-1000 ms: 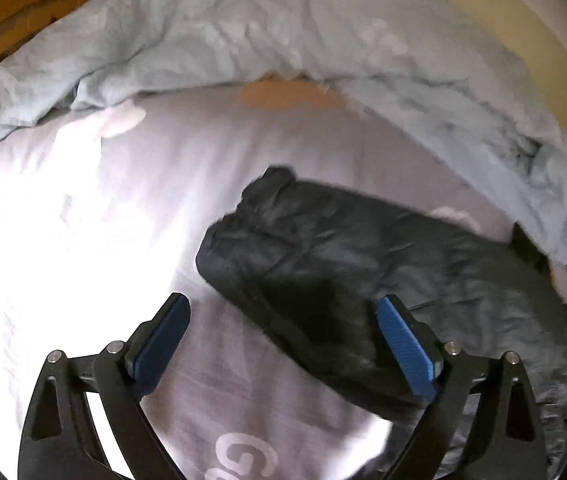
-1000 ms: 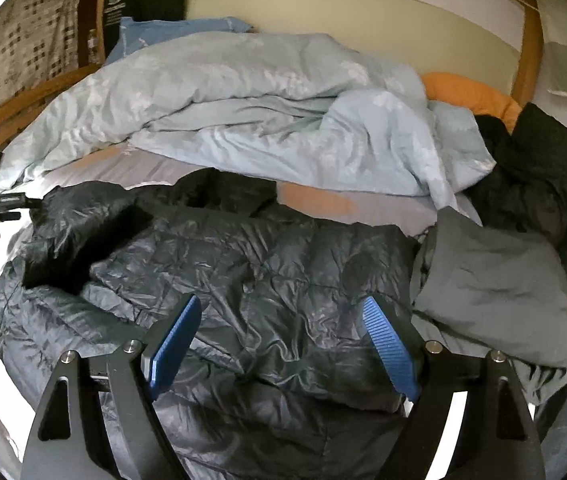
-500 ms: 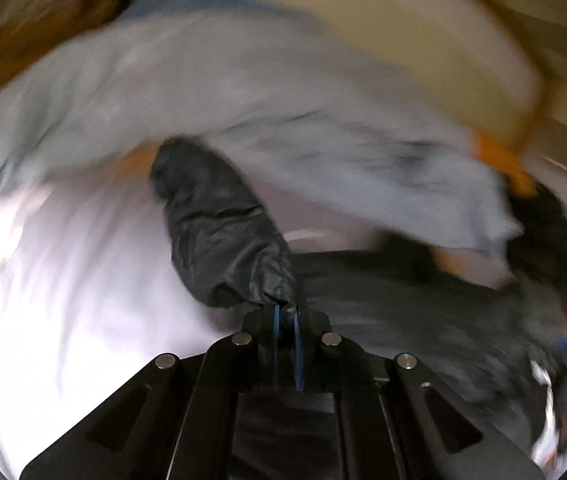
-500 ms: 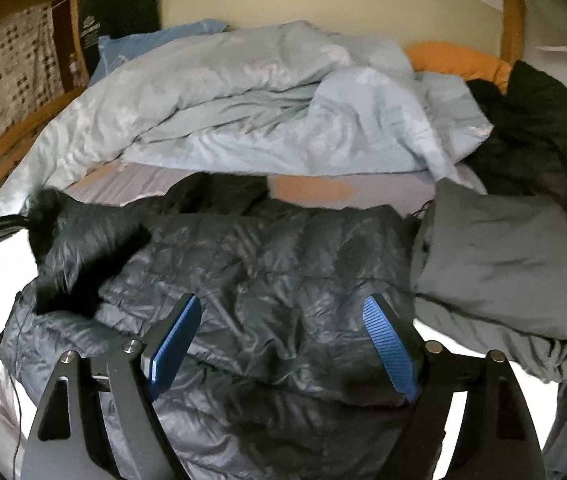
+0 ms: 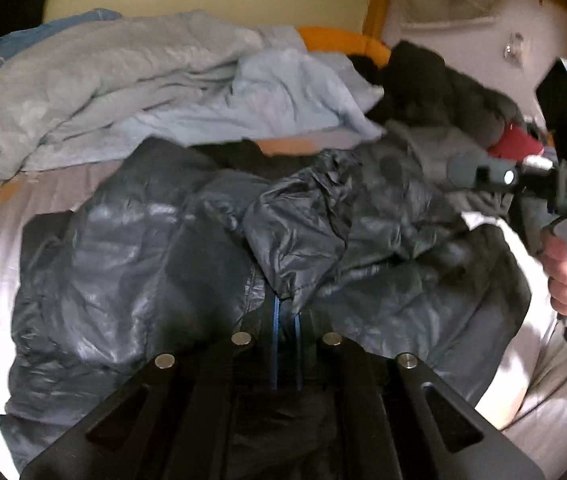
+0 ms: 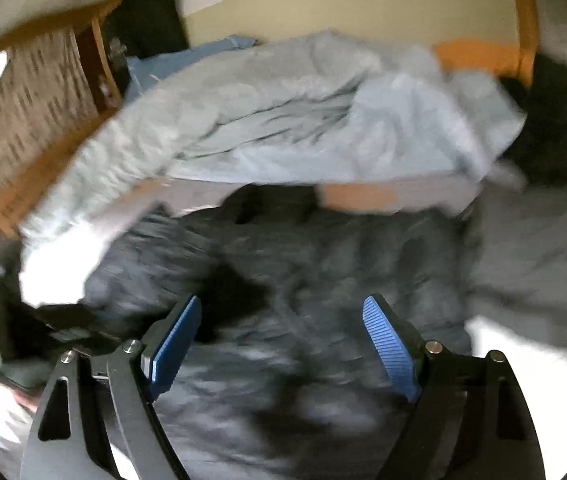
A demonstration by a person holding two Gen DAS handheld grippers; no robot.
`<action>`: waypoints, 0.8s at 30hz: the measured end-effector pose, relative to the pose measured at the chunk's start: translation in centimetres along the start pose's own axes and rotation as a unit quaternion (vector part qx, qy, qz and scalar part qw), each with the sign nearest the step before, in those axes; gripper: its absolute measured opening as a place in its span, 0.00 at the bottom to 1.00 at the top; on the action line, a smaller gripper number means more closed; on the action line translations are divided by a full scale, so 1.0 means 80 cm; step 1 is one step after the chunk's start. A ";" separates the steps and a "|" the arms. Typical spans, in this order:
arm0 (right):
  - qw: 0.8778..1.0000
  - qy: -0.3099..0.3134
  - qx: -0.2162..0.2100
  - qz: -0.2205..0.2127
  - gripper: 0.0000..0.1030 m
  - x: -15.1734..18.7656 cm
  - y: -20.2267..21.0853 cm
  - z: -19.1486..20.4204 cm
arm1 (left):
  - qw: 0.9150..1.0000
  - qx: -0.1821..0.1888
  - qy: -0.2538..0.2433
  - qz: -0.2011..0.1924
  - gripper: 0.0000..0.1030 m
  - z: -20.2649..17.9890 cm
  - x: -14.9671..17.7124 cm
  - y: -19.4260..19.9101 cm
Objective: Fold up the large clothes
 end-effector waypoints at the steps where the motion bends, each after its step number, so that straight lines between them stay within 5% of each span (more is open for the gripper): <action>1: 0.999 -0.031 -0.037 0.010 0.82 0.007 -0.010 0.002 | 1.000 0.000 -0.005 0.004 0.05 -0.005 0.003 -0.005; 4: 0.988 -0.101 -0.113 0.036 0.82 0.024 -0.037 0.005 | 1.000 0.003 -0.028 0.007 0.11 -0.023 0.017 -0.004; 8: 0.979 -0.144 -0.135 0.054 0.83 0.036 -0.057 0.004 | 0.998 0.016 -0.060 0.004 0.52 -0.047 0.026 0.002; 18: 0.983 -0.112 -0.121 0.082 0.82 0.046 -0.088 0.025 | 0.997 0.042 -0.063 -0.027 0.59 -0.056 0.005 0.043; 21: 0.986 -0.085 -0.100 0.102 0.82 0.053 -0.101 0.035 | 0.993 -0.025 -0.092 -0.070 0.62 -0.028 -0.010 0.063; 24: 0.989 -0.069 -0.081 0.105 0.82 0.063 -0.103 0.041 | 0.992 -0.057 -0.062 -0.099 0.64 0.015 -0.034 0.083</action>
Point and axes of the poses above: each gripper's, at about its wrist camera, not at the fingertips, and y roughly against the way its jaws point, z to its left, x to its underside, the point moved 8 cm from there along -y, roughly the way its jaws point, and after that the axes turned 13 degrees about y, right-handed, at the moved point
